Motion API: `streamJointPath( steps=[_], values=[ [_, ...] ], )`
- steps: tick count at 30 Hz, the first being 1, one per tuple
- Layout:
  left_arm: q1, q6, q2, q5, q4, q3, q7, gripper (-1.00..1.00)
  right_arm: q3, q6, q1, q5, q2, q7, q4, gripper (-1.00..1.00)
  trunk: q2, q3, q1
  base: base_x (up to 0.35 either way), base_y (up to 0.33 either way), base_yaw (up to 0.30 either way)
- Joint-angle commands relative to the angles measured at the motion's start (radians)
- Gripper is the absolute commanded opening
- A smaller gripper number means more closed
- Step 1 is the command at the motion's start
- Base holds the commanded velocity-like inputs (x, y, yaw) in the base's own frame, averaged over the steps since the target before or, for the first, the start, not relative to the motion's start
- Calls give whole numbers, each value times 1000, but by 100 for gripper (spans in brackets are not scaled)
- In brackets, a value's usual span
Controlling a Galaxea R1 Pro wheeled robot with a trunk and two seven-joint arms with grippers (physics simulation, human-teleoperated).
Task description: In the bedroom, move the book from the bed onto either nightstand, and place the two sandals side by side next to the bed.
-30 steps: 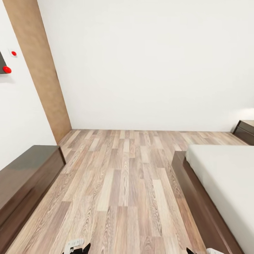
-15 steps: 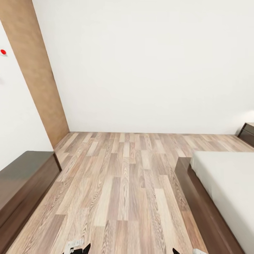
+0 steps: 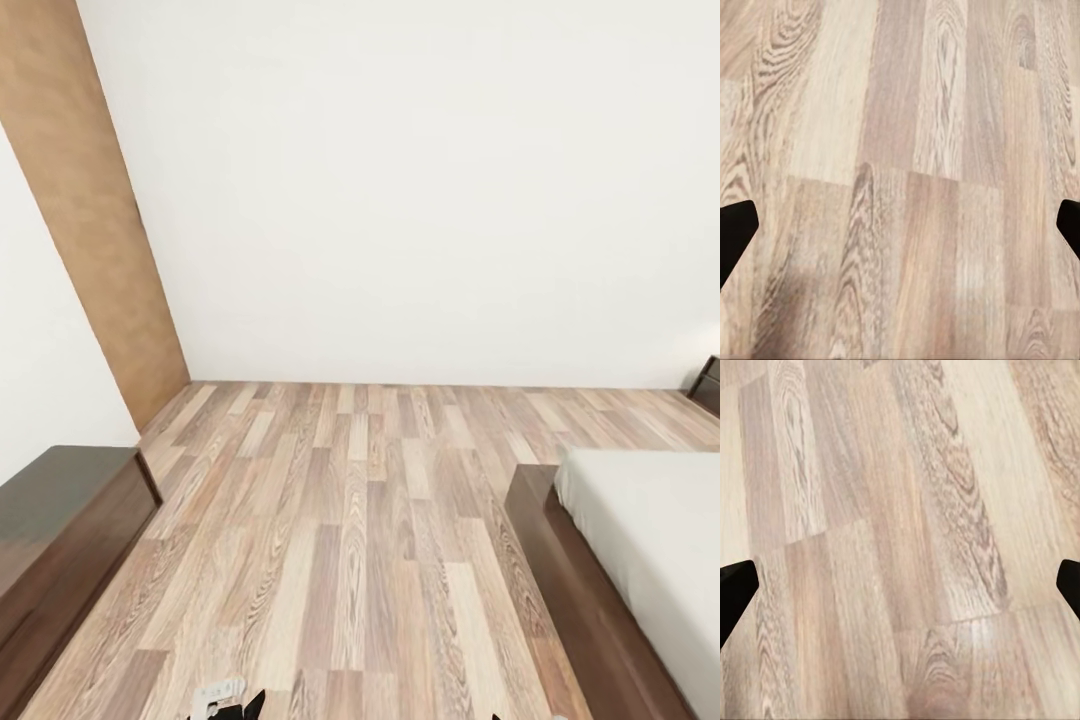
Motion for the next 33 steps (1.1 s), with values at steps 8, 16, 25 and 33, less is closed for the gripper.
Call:
streamJointPath(
  steps=[8,16,25,33],
  values=[
    [-1,0,0,4,1,8,-8,100,7,-4,-1,-9,0,3,3,100,0,-1,0,292,0,0],
    [-1,0,0,4,1,8,-8,100,7,-4,-1,-9,0,4,3,100,0,-1,0,325,0,0],
    [-1,0,0,4,1,8,-7,100,7,-4,-1,-9,-1,4,3,100,0,-1,0,327,0,0],
    [-1,0,0,4,1,8,-7,100,7,-4,-1,-9,-1,4,3,100,0,-1,0,327,0,0]
  ],
)
